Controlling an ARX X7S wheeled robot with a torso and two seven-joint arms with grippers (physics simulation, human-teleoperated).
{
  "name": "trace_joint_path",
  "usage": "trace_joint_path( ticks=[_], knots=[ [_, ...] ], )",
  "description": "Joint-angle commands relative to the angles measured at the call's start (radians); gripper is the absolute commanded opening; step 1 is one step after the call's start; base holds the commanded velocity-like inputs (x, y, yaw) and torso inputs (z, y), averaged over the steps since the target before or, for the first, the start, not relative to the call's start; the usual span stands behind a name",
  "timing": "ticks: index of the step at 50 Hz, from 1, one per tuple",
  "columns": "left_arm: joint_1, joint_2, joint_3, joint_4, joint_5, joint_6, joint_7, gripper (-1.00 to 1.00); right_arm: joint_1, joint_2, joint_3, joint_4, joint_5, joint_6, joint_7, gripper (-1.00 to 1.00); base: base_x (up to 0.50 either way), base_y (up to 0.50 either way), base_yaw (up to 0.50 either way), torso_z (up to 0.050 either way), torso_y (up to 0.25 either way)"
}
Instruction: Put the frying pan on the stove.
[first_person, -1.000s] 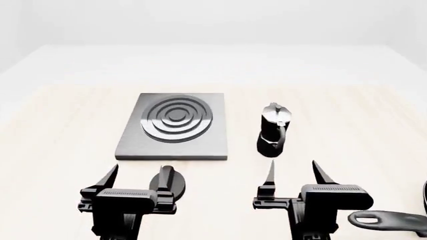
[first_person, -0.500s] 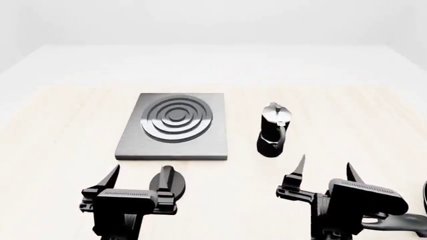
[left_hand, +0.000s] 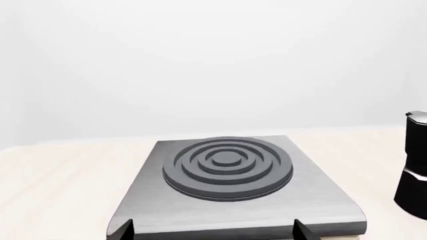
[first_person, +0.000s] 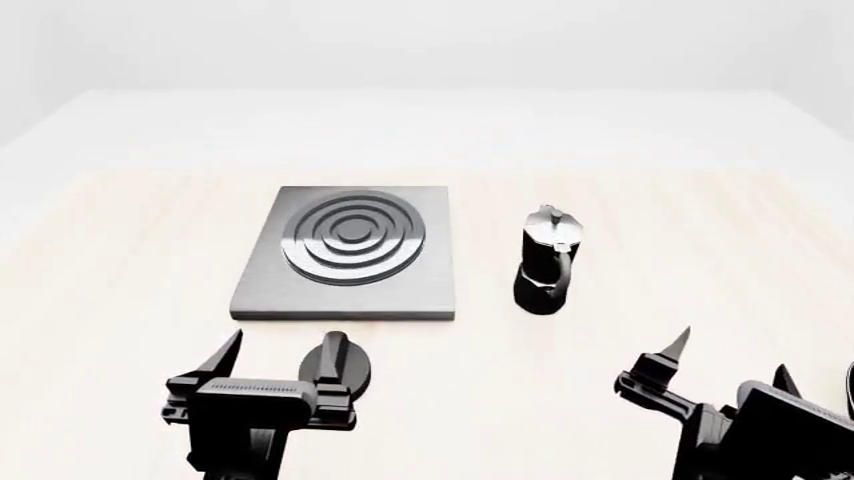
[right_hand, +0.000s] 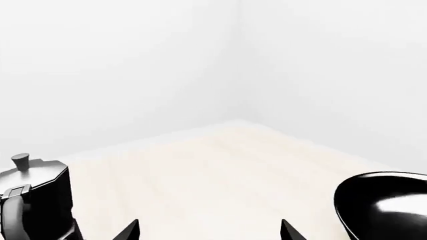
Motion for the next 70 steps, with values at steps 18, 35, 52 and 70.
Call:
trace_joint_path(
  ticks=[18, 35, 52, 70],
  knots=[
    [0.000, -0.015, 0.016, -0.006, -0.016, 0.007, -0.014, 1.00, -0.003, -0.053, 0.084, 0.118, 0.051, -0.119, 0.140, 1.00, 0.00, 0.00, 0.00, 0.000, 0.000],
    [0.007, -0.028, 0.011, -0.005, -0.036, 0.010, -0.023, 1.00, 0.312, -0.075, 0.023, 0.253, -0.081, 0.066, 0.484, 1.00, 0.00, 0.00, 0.00, 0.000, 0.000],
    [0.009, -0.036, 0.020, -0.004, -0.047, 0.014, -0.032, 1.00, 0.333, -0.066, 0.010, 0.287, -0.059, 0.075, 0.579, 1.00, 0.00, 0.00, 0.00, 0.000, 0.000],
    [0.015, -0.048, 0.034, 0.015, -0.053, 0.010, -0.040, 1.00, 0.360, -0.085, 0.032, 0.329, 0.050, 0.051, 0.675, 1.00, 0.00, 0.00, 0.00, 0.000, 0.000]
  ],
)
